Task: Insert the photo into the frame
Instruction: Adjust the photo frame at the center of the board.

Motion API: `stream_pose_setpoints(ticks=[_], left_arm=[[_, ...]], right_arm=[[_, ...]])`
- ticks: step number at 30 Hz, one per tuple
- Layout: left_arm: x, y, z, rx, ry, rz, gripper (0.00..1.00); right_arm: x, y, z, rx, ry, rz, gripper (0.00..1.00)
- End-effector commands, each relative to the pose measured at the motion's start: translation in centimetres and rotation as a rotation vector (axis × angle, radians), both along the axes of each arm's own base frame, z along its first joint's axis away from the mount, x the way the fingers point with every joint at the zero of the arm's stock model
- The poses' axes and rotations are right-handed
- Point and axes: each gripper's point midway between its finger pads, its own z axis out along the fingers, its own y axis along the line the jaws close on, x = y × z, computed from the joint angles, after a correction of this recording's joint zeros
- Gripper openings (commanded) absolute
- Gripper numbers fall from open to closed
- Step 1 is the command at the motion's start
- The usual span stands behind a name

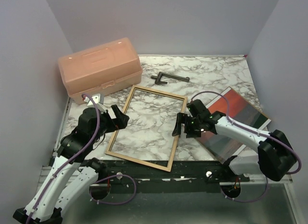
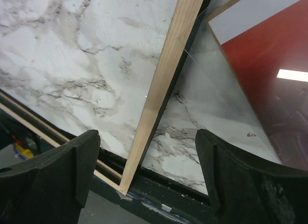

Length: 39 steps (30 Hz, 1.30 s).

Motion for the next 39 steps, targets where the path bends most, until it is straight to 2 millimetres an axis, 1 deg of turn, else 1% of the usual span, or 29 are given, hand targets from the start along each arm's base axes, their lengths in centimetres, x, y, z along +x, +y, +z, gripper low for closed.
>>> stream_pose_setpoints(ticks=[1,4,7,10,12,15,17,18,20,21,23,25,26,29,32,36,39], left_arm=[[-0.3,0.3,-0.8,0.004,0.026,0.014,0.99],[-0.4,0.3,-1.0,0.002,0.033,0.011,0.98],[-0.5,0.2,-1.3,0.001,0.04,0.007,0.98],[-0.7,0.3,-1.5,0.002,0.042,0.01,0.99],[-0.8,0.5,-1.6,0.003,0.043,0.014,0.99],[-0.9,0.7,-1.6,0.007,0.041,0.021,0.98],[-0.9,0.8,-1.7,0.011,0.04,0.025,0.98],[-0.9,0.9,-1.7,0.014,0.04,0.026,0.99],[-0.9,1.0,-1.8,0.017,0.04,0.031,0.98],[-0.9,1.0,-1.7,0.017,0.04,0.031,0.98],[-1.0,1.0,-1.8,0.018,0.04,0.03,0.99],[-1.0,1.0,-1.9,0.018,0.04,0.029,0.98],[-0.9,1.0,-1.9,0.019,0.041,0.03,0.98],[-0.9,0.9,-1.9,0.016,0.041,0.03,0.98],[-0.8,0.8,-2.1,0.012,0.042,0.03,0.98],[-0.9,0.5,-2.3,0.002,0.051,0.02,0.99],[-1.0,0.4,-2.5,-0.003,0.059,0.015,0.98]], right_arm=[[0.9,0.3,-1.4,-0.123,-0.057,-0.024,0.86],[0.7,1.1,-2.0,-0.158,-0.065,-0.001,0.75],[0.6,2.1,-2.4,-0.184,-0.082,0.015,0.71],[0.3,2.7,-3.2,-0.223,-0.084,0.038,0.66],[0.2,2.8,-3.8,-0.257,-0.083,0.05,0.64],[0.1,2.7,-4.7,-0.302,-0.079,0.063,0.56],[0.0,2.4,-5.1,-0.326,-0.08,0.068,0.49],[0.0,2.2,-5.2,-0.336,-0.082,0.068,0.48],[0.0,1.9,-5.2,-0.351,-0.09,0.07,0.4],[0.0,1.8,-5.1,-0.357,-0.095,0.073,0.38],[0.1,1.5,-4.9,-0.366,-0.107,0.076,0.3],[0.1,1.1,-4.5,-0.377,-0.122,0.08,0.26],[0.2,0.9,-4.3,-0.385,-0.128,0.081,0.22],[0.3,0.4,-3.8,-0.398,-0.152,0.091,0.15],[0.4,0.1,-3.6,-0.404,-0.162,0.083,0.14],[0.5,0.7,-3.7,-0.383,-0.156,0.072,0.11],[1.0,1.2,-3.7,-0.381,-0.156,0.049,0.07]])
